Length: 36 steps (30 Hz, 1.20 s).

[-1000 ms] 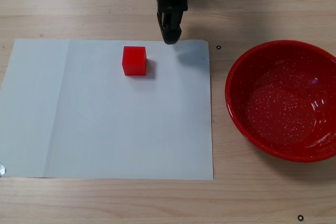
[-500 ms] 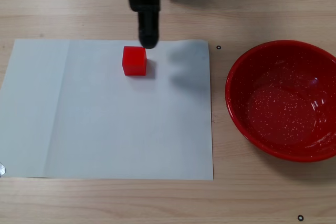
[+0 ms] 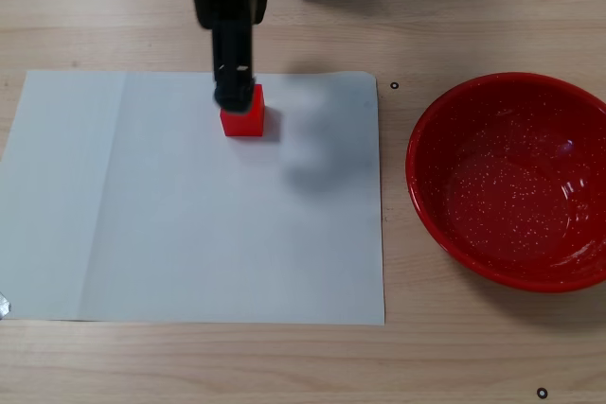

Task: Grasp the red cube and put it in the red bowl.

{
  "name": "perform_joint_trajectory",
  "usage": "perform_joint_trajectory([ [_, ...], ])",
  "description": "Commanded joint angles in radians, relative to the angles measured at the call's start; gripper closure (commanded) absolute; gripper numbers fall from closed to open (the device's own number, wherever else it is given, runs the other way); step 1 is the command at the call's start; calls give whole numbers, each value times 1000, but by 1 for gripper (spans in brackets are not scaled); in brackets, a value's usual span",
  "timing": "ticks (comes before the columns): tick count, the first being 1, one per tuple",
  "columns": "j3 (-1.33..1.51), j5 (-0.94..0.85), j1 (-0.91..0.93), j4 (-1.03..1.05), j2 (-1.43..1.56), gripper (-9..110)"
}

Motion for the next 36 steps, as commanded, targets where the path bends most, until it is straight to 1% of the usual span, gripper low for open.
perform_joint_trajectory([
  [1,-89,12,-9,-44,0,44],
  [10,-86,17,-9,-183,-129,42],
  [36,-81,-8,18,-255,-295,41],
])
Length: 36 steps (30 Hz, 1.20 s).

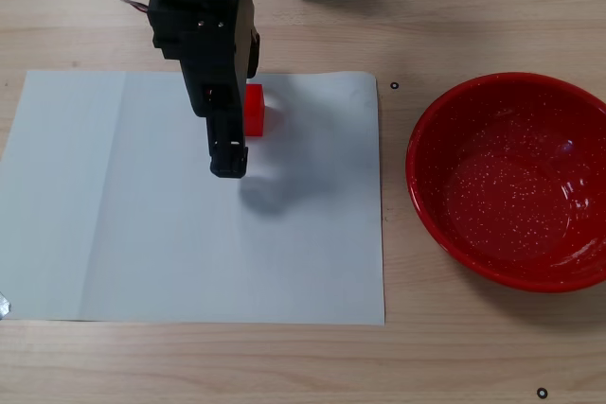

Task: Grasp the red cube and put it in the red bowl.

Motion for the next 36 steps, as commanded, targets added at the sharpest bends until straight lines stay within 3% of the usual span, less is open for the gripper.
perform_joint_trajectory([
  [1,-81,-15,18,-25,20,41],
  [36,-69,-23,32,-51,-46,49],
])
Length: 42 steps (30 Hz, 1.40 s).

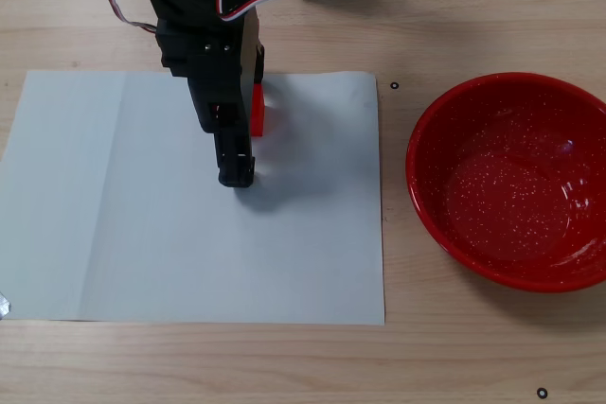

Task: Grasp the red cube and put it in the red bowl.

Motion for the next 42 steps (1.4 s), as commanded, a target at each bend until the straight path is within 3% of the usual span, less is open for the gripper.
perform_joint_trajectory([
  [1,-69,-6,14,-15,38,49],
  [16,-100,-11,2,-8,25,55],
  [28,-121,-17,-9,49,31,79],
  [33,-137,-20,-11,78,32,101],
  [42,-273,-84,3,215,34,101],
])
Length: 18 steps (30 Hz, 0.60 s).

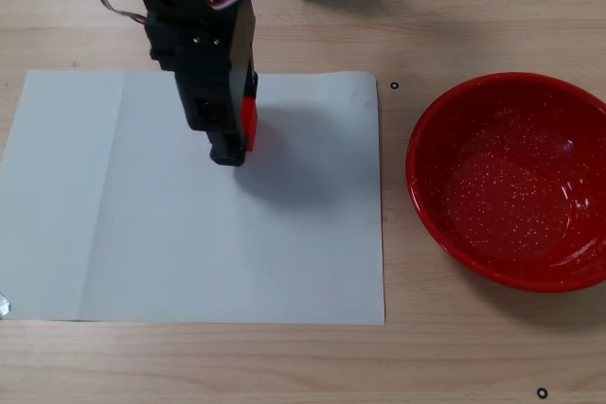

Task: Grasp the red cube and put it in the red bowl.

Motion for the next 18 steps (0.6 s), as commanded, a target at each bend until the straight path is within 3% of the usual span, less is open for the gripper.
perform_joint_trajectory([
  [1,-160,-40,11,51,43,101],
  [10,-414,-89,78,238,51,101],
  [18,-505,-112,196,244,74,101],
])
